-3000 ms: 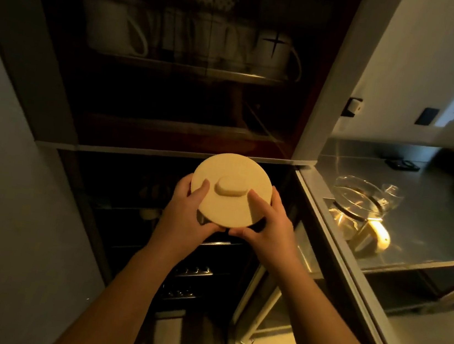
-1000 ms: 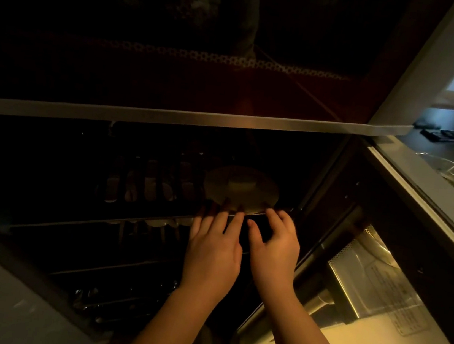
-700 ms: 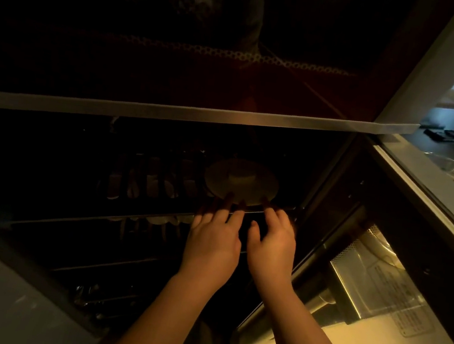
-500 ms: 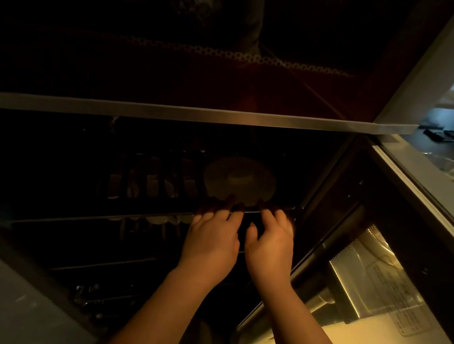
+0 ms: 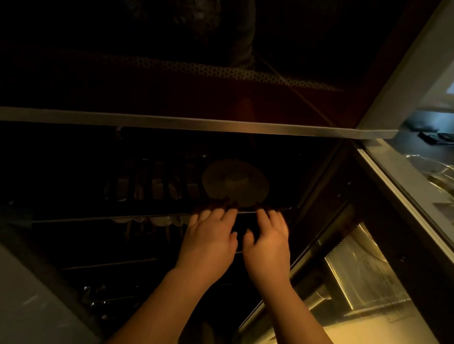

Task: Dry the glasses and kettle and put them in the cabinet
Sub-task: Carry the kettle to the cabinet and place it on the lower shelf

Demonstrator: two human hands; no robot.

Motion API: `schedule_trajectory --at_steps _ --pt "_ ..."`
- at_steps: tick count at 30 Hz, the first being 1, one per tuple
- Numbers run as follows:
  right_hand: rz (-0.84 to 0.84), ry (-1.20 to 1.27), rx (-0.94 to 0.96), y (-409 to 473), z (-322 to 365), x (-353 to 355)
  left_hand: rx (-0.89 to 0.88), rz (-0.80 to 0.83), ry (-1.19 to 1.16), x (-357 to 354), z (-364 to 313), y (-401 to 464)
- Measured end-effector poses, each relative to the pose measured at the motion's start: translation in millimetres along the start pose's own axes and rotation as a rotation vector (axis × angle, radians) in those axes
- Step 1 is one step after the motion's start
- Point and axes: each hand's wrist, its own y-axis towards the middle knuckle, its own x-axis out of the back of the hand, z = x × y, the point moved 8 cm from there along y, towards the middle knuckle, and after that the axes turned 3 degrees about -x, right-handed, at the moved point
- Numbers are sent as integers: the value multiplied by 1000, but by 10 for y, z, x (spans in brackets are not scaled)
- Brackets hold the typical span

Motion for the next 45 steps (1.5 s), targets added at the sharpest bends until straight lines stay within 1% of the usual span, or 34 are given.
schedule_trajectory --at_steps 3,7,12,18,23,26,28,32,37,40,45 --pt "11 27 11 -126 78 69 -18 -38 -21 135 -40 -91" --pt "-21 56 46 -335 231 229 -45 -82 -13 379 -130 -246" --pt "-83 147 59 -628 497 665 -40 -153 -50 812 -316 -523" --pt "-189 304 96 -873 850 1486 -45 -271 -154 1426 -798 -740" --pt "-383 340 150 -797 1066 2475 -191 -313 -172 1854 -1508 -619" --pt "-455 274 140 -630 978 3012 -278 -321 -199 1995 -1986 -491" --pt "-467 187 104 -492 805 3289 -325 -273 -209 1972 -2295 -400" --pt "-486 57 47 -258 277 3699 -378 -166 -158 1734 -2794 -154" --pt "-447 11 -112 -60 -541 3773 -378 49 -100 1184 -3150 217" --pt "-393 22 -176 53 -947 3667 -335 127 -74 897 -3279 473" --pt "-303 54 -245 247 -1428 3390 -148 237 -43 492 -3315 826"
